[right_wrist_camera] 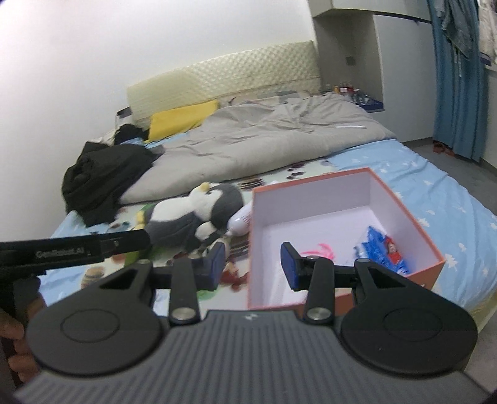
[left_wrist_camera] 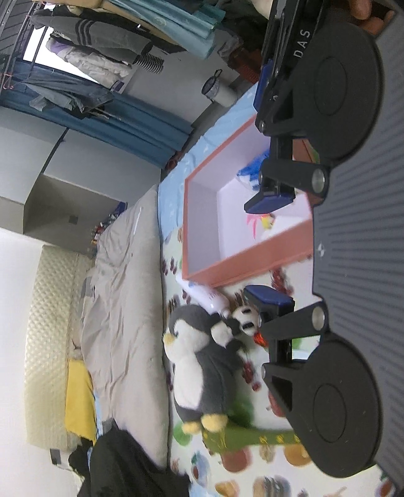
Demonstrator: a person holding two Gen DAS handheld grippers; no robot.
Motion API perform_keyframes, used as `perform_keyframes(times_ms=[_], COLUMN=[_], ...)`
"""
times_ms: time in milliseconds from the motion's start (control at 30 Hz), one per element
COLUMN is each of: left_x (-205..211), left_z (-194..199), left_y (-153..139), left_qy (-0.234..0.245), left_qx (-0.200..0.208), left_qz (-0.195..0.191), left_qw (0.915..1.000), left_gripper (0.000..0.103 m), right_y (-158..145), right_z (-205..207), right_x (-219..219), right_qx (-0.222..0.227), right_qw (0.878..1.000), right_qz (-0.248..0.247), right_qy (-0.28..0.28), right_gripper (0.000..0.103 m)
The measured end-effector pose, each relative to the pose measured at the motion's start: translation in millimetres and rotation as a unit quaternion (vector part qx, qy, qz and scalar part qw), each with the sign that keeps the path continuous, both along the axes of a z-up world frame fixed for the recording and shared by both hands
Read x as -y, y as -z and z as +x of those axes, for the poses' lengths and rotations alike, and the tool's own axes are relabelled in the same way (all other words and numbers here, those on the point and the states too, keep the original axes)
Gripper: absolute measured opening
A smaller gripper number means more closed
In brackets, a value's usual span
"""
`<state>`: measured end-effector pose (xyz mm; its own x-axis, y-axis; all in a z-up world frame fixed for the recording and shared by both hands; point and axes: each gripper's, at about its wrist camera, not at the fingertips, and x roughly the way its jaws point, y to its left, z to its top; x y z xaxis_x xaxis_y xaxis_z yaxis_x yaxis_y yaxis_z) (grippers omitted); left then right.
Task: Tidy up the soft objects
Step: 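Withdraw both grippers from the pink box back toward the pile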
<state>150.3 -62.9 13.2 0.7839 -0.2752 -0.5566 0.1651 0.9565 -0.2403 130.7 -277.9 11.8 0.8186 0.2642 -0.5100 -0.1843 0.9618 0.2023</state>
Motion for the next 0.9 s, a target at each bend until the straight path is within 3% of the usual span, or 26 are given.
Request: perform_keyframes(times_ms=[333,600,900], left_x=[-33.6,-49.6,-54.5], left_z=[-53.4,-66.0,-81.3], left_y=[31.5,57.4,75.8], left_qy=[-0.027,-0.05,-0.054], left_qx=[-0.011,-0.022,-0.017], left_qz=[0.011,0.016,0.028], left_qw=[0.9995,0.9984,0.998], left_gripper=[0.059,0.062,0.066], right_y=[24.7,52.9,69.7], right_z=[-37.4,-46.8,-63.2], right_x=[-41.6,-60.1,-69.3], right_qx=[-0.014,-0.028,-0.014], right_qw=[0.999,0.999,0.999], right_qz=[-0.002,0.006,0.003], right_qy=[-0.03,-0.039,-0.045], right_gripper=[0.043,0.043,0.043])
